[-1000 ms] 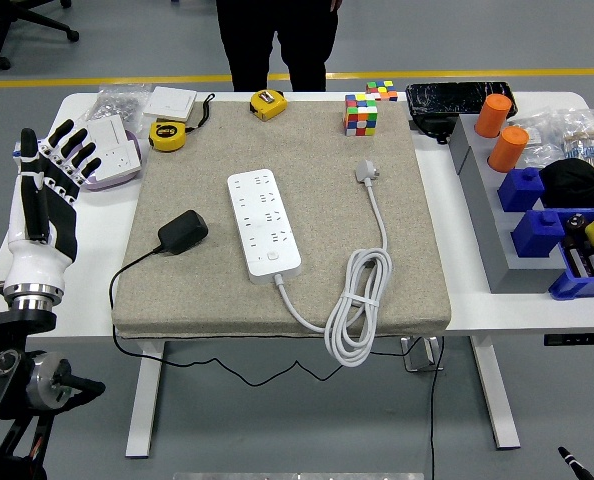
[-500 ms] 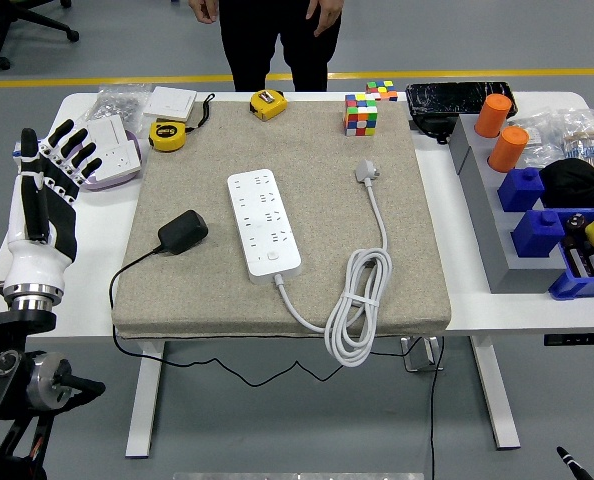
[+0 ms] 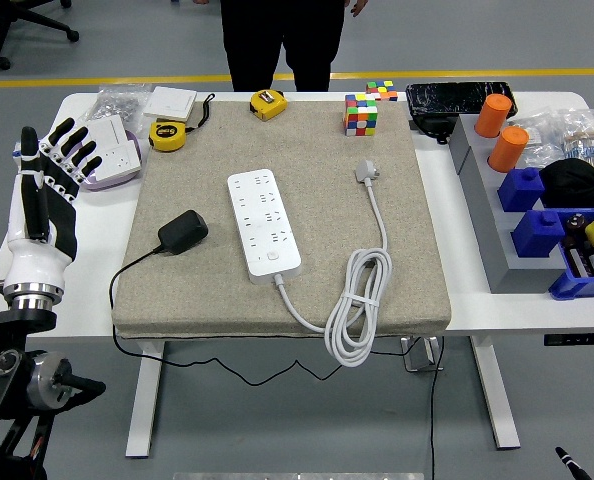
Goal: Pick up the plug,place it near the board,insert it into the board,press the button
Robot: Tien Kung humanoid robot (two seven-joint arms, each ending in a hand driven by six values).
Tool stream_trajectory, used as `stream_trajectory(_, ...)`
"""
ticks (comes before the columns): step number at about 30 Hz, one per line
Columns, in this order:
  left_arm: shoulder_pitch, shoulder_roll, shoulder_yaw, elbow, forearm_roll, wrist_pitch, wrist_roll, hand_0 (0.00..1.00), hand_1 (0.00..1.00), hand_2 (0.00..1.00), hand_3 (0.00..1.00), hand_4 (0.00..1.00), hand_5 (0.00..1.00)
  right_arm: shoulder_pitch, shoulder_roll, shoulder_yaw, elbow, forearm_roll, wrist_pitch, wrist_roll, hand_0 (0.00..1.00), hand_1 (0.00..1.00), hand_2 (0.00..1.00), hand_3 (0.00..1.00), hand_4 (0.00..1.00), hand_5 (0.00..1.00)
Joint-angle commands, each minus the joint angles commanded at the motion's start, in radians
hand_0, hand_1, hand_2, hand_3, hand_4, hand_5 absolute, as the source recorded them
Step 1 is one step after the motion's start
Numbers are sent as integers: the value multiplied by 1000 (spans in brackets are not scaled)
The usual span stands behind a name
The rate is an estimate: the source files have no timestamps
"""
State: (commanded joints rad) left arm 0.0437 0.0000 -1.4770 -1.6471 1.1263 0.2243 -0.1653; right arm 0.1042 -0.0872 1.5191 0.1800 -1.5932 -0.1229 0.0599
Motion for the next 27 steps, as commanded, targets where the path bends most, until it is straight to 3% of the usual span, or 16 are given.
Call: stream_trajectory(27, 5, 0, 4, -2, 2, 2, -1, 757, 805, 832, 823, 998, 998, -5, -1, -6, 0, -5, 2, 0, 905, 882, 833, 841, 998, 998)
